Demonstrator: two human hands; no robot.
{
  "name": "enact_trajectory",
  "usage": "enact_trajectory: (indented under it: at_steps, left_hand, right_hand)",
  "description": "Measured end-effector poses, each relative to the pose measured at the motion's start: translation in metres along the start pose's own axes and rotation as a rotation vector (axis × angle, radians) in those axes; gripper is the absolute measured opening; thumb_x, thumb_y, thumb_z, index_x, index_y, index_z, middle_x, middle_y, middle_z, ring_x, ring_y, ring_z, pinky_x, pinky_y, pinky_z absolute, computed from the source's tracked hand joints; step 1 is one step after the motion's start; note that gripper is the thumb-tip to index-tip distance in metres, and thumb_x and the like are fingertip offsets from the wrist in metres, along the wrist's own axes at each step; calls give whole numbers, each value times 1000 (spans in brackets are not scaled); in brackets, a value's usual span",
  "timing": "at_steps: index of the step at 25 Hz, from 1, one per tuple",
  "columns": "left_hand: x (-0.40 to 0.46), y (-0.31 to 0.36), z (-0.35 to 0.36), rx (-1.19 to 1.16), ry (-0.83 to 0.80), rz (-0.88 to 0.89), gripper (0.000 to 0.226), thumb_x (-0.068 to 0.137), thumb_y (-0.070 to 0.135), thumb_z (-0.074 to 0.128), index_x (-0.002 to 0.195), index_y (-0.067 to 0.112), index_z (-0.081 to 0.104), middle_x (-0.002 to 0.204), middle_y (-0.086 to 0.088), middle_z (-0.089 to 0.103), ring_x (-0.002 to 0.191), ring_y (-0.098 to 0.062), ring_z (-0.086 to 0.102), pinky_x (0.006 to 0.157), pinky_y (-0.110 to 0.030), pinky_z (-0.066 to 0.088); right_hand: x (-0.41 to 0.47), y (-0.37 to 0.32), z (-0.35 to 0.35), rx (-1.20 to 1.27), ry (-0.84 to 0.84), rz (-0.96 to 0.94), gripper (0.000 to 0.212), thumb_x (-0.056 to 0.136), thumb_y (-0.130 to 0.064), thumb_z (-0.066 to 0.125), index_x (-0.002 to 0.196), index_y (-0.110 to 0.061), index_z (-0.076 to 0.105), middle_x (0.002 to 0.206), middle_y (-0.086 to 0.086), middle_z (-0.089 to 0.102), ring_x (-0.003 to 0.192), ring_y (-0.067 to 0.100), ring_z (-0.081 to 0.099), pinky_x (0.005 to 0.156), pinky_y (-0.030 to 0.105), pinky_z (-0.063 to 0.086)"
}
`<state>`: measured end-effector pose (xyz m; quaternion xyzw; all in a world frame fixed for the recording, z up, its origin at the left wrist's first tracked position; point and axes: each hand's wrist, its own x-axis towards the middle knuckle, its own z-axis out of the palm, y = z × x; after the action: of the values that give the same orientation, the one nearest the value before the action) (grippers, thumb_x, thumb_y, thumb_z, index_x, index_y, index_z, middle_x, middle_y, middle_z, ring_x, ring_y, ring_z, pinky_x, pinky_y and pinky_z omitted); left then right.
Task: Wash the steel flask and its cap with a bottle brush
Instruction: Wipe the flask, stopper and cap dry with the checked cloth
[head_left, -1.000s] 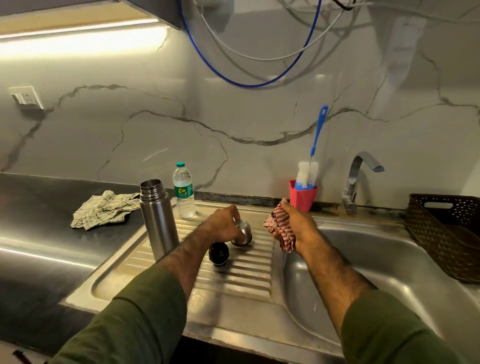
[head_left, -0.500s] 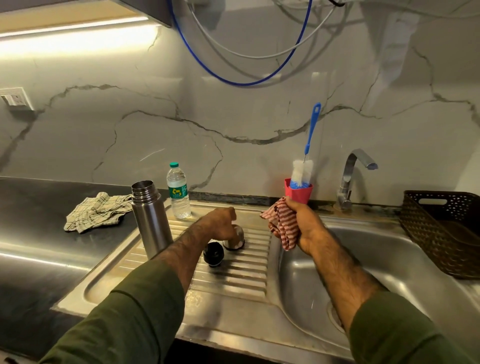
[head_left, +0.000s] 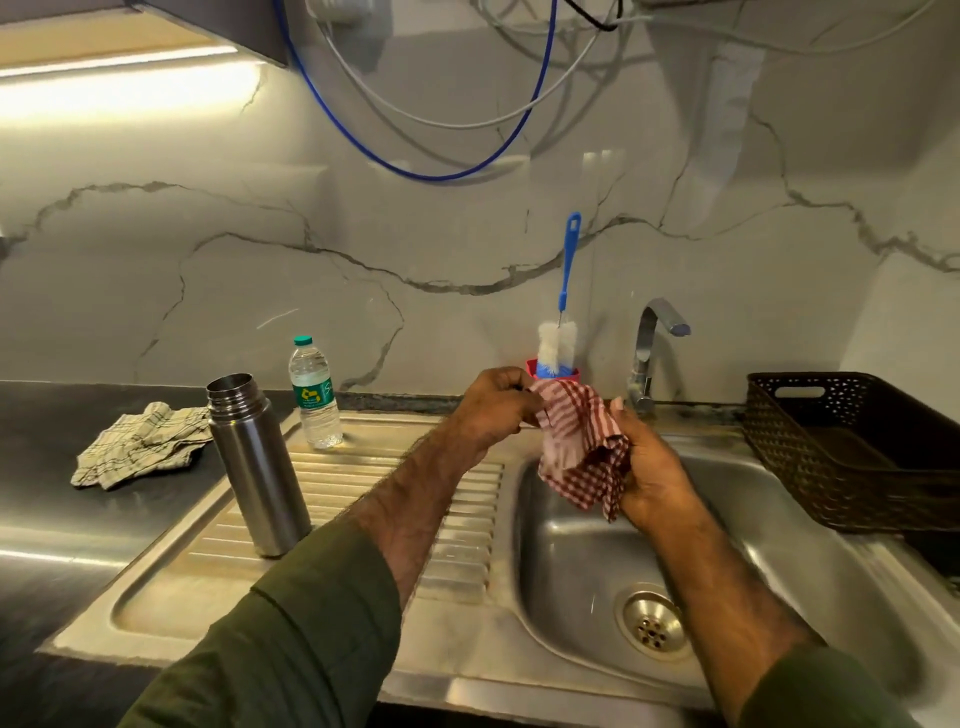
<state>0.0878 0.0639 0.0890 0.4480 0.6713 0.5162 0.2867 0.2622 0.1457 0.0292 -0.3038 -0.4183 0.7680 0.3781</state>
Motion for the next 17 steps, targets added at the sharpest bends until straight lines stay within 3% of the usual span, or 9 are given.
enact_trajectory:
  at_steps: [2, 4, 8, 10, 12, 14, 15, 17]
  left_hand:
    - [1, 9, 3, -41, 6, -24, 7, 101, 20, 71, 100, 13, 71, 90, -4, 78, 77, -15, 75, 69, -31, 60]
    - [3, 16, 6, -24, 24, -48, 12, 101, 21, 71, 104, 9, 70, 93, -10, 79, 80, -21, 78, 69, -34, 63]
    - [7, 34, 8, -151, 89, -107, 14, 97, 15, 72, 103, 4, 76, 101, -18, 79, 93, -32, 79, 80, -44, 67]
    - [8, 48, 4, -272, 83, -123, 13, 99, 14, 67, 104, 5, 76, 104, -17, 79, 94, -29, 77, 84, -44, 65]
    - [6, 64, -2, -236, 4, -89, 15, 104, 15, 60, 106, 10, 74, 102, -11, 77, 93, -26, 71, 83, -42, 61]
    - [3, 81, -11, 8, -103, -4, 20, 108, 18, 53, 107, 19, 73, 100, -4, 74, 91, -21, 65, 82, -41, 55]
    - [1, 90, -15, 129, -153, 38, 23, 110, 18, 51, 107, 22, 73, 100, 0, 73, 91, -19, 65, 81, -39, 54]
    - [-3, 107, -21, 299, -206, 116, 24, 112, 16, 49, 112, 21, 72, 102, 3, 73, 90, -12, 67, 79, -31, 56]
  right_hand:
    - [-3, 7, -10, -56, -22, 4, 64, 93, -71, 54, 125, -16, 66, 115, 15, 77, 109, 36, 72, 97, 54, 56]
    - [-3, 11, -16, -140, -91, -80, 67, 85, -72, 64, 130, -22, 62, 121, 13, 75, 112, 36, 71, 95, 52, 56]
    - [0, 11, -23, -477, -221, -316, 74, 71, -30, 93, 135, -37, 57, 129, -4, 69, 121, 23, 65, 93, 44, 57]
    - [1, 14, -22, -530, -282, -315, 77, 68, -29, 95, 136, -36, 59, 130, -5, 70, 120, 19, 67, 98, 48, 57]
    - [-5, 12, -14, -425, -320, -278, 61, 75, -61, 81, 126, -30, 68, 123, -2, 75, 116, 22, 69, 102, 49, 53]
    - [-10, 3, -4, -207, -221, -236, 67, 87, -77, 49, 106, -19, 75, 115, 7, 77, 114, 30, 67, 103, 49, 48]
    - [-8, -3, 0, -156, -171, -227, 66, 95, -72, 42, 100, -15, 75, 113, 10, 76, 114, 33, 66, 103, 50, 47]
    - [-5, -10, 5, -177, -141, -236, 40, 101, -50, 51, 108, -16, 72, 117, 10, 73, 120, 34, 63, 101, 50, 47]
